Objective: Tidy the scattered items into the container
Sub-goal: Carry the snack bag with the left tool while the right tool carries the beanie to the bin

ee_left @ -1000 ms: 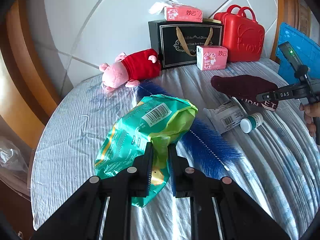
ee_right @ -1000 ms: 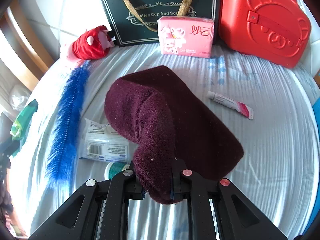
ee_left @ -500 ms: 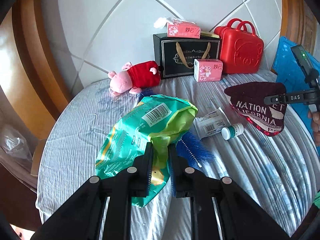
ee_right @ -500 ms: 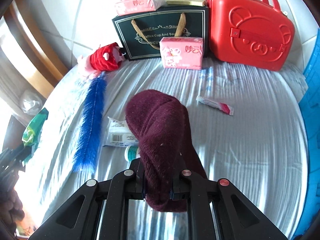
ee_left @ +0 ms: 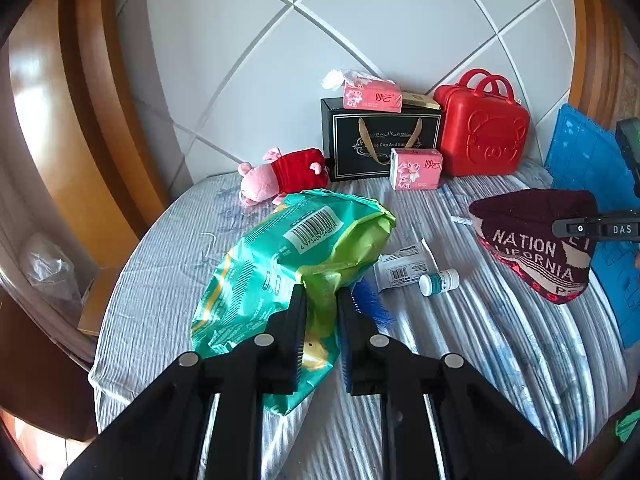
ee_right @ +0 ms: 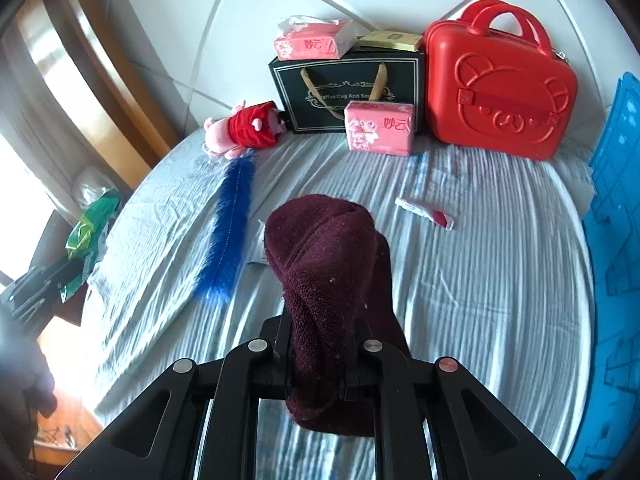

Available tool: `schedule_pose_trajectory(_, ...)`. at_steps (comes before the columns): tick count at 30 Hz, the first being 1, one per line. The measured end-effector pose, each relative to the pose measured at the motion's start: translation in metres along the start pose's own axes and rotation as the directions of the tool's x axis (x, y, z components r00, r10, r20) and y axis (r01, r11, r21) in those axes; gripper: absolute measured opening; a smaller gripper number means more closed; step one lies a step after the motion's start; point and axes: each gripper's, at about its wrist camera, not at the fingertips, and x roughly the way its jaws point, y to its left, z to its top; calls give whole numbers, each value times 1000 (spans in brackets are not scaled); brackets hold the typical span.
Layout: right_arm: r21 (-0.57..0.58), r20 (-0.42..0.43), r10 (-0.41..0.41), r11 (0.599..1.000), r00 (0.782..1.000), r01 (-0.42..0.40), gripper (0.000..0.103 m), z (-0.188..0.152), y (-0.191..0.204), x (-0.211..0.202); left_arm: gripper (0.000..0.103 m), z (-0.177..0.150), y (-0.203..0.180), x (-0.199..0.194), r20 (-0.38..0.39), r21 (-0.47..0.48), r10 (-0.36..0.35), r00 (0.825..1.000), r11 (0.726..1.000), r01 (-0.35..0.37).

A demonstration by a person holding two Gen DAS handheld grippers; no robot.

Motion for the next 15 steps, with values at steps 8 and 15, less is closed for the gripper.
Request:
schedule_pose_trajectory(8,-72,4,69,995,998,-69,14,-10,12,-40,14,4,-3,-34,-9,-83,28,1000,996,-29)
schedule_pose_trajectory(15,-129,13,116,985,993,-114,14,-13,22,-76,14,8,-15,-62,5,-123,68,998,990,-67)
